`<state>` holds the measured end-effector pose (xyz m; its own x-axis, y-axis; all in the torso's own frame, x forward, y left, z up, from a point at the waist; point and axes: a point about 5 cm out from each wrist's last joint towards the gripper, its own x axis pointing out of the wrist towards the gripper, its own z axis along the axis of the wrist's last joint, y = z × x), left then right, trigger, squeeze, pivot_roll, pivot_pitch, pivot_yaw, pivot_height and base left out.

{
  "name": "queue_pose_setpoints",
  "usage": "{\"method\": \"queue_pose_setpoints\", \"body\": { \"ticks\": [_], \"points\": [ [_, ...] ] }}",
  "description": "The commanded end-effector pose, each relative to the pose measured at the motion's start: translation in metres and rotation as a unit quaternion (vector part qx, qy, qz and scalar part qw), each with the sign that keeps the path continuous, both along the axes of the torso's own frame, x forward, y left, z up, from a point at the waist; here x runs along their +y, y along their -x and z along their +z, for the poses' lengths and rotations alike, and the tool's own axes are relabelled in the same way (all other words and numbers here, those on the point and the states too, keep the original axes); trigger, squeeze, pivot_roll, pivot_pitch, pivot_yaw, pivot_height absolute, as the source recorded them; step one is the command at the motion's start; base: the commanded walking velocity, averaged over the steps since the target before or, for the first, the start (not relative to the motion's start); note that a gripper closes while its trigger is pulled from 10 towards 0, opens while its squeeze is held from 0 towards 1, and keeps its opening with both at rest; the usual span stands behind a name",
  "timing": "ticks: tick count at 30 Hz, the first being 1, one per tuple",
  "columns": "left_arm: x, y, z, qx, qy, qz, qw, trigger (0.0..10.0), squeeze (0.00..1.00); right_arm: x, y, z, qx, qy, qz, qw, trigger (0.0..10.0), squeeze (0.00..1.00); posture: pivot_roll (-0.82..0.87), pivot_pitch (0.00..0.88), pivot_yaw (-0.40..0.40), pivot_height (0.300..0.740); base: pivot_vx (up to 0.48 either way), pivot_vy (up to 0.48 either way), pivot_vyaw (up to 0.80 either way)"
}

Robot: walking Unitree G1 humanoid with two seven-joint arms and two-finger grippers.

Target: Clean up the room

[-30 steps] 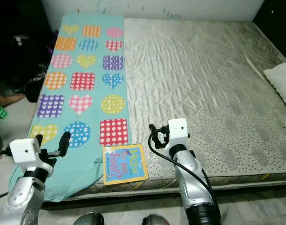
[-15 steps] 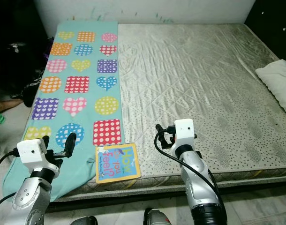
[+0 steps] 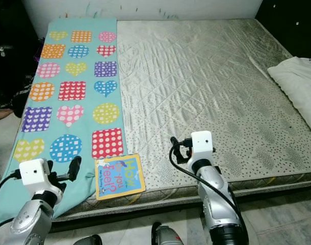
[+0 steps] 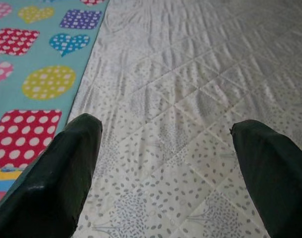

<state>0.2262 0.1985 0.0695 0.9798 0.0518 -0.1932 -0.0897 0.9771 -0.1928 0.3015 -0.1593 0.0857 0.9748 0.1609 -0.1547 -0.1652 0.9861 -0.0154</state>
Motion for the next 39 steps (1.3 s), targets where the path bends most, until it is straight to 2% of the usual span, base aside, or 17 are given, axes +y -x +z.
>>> {"method": "queue_pose_setpoints", "body": {
  "ticks": [1, 8, 10, 11, 12, 15, 20, 22, 23, 26, 28, 31, 34, 39],
  "points": [
    [0.004, 0.004, 0.000, 0.005, -0.005, 0.006, 1.000, 10.0, 0.00, -0.007, 0.005, -0.002, 0.011, 0.000, -0.003, 1.000, 10.0, 0.00, -0.10, 0.210, -0.036, 0.740, 0.000, 0.000, 0.00],
    [0.011, 0.014, 0.003, -0.008, 0.003, -0.003, 1.000, 10.0, 0.00, -0.015, 0.012, -0.001, 0.016, 0.010, -0.003, 1.000, 10.0, 0.00, -0.10, 0.213, -0.036, 0.740, 0.000, 0.000, 0.00],
    [0.010, 0.022, 0.012, -0.032, 0.001, -0.037, 0.999, 10.0, 0.00, -0.017, 0.015, 0.003, 0.013, 0.015, 0.000, 1.000, 10.0, 0.00, -0.10, 0.225, -0.037, 0.740, 0.000, 0.000, 0.00],
    [0.010, 0.022, 0.012, -0.032, 0.001, -0.037, 0.999, 10.0, 0.00, -0.017, 0.015, 0.003, 0.013, 0.015, 0.000, 1.000, 10.0, 0.00, -0.10, 0.225, -0.037, 0.740, 0.000, 0.000, 0.00],
    [0.007, 0.027, 0.020, -0.046, -0.014, -0.060, 0.997, 10.0, 0.00, -0.017, 0.017, 0.008, 0.006, 0.024, 0.012, 1.000, 10.0, 0.00, -0.10, 0.223, -0.041, 0.740, 0.000, 0.000, 0.00],
    [0.004, 0.030, 0.024, -0.056, -0.004, -0.070, 0.996, 10.0, 0.00, -0.016, 0.018, 0.007, 0.007, 0.029, 0.020, 0.999, 10.0, 0.00, -0.09, 0.219, -0.046, 0.740, 0.000, 0.000, 0.00],
    [0.011, 0.029, 0.020, -0.043, -0.008, -0.062, 0.997, 10.0, 0.00, -0.017, 0.016, 0.007, 0.014, 0.029, 0.020, 0.999, 10.0, 0.00, -0.09, 0.216, -0.066, 0.740, 0.000, 0.000, 0.00],
    [0.007, 0.030, 0.020, -0.033, -0.016, -0.107, 0.994, 10.0, 0.00, -0.015, 0.015, 0.008, 0.015, 0.031, 0.026, 0.999, 10.0, 0.00, -0.10, 0.217, -0.071, 0.740, 0.000, 0.000, 0.00],
    [0.007, 0.030, 0.020, -0.033, -0.016, -0.107, 0.994, 10.0, 0.00, -0.015, 0.015, 0.008, 0.015, 0.031, 0.026, 0.999, 10.0, 0.00, -0.10, 0.217, -0.071, 0.740, 0.000, 0.000, 0.00],
    [0.001, 0.031, 0.017, -0.012, -0.027, -0.151, 0.988, 10.0, 0.00, -0.016, 0.014, 0.009, 0.016, 0.035, 0.033, 0.999, 10.0, 0.00, -0.09, 0.218, -0.078, 0.740, 0.000, 0.000, 0.00],
    [-0.008, 0.032, 0.014, 0.000, -0.057, -0.189, 0.980, 10.0, 0.00, -0.017, 0.013, 0.010, 0.015, 0.037, 0.035, 0.999, 10.0, 0.00, -0.09, 0.218, -0.079, 0.740, 0.000, 0.000, 0.00],
    [-0.017, 0.032, 0.016, -0.005, -0.050, -0.212, 0.976, 10.0, 0.00, -0.017, 0.012, 0.011, 0.014, 0.037, 0.034, 0.999, 10.0, 0.00, -0.10, 0.218, -0.076, 0.740, 0.000, 0.000, 0.00],
    [-0.022, 0.028, 0.022, -0.027, -0.045, -0.209, 0.977, 10.0, 0.00, -0.017, 0.013, 0.012, 0.012, 0.035, 0.029, 0.999, 10.0, 0.00, -0.11, 0.217, -0.067, 0.740, 0.000, 0.000, 0.00],
    [-0.017, 0.025, 0.012, -0.011, -0.030, -0.126, 0.992, 10.0, 0.00, -0.016, 0.016, 0.011, 0.013, 0.031, 0.023, 0.999, 10.0, 0.00, -0.12, 0.217, -0.063, 0.740, 0.000, 0.000, 0.00]
  ]
}}
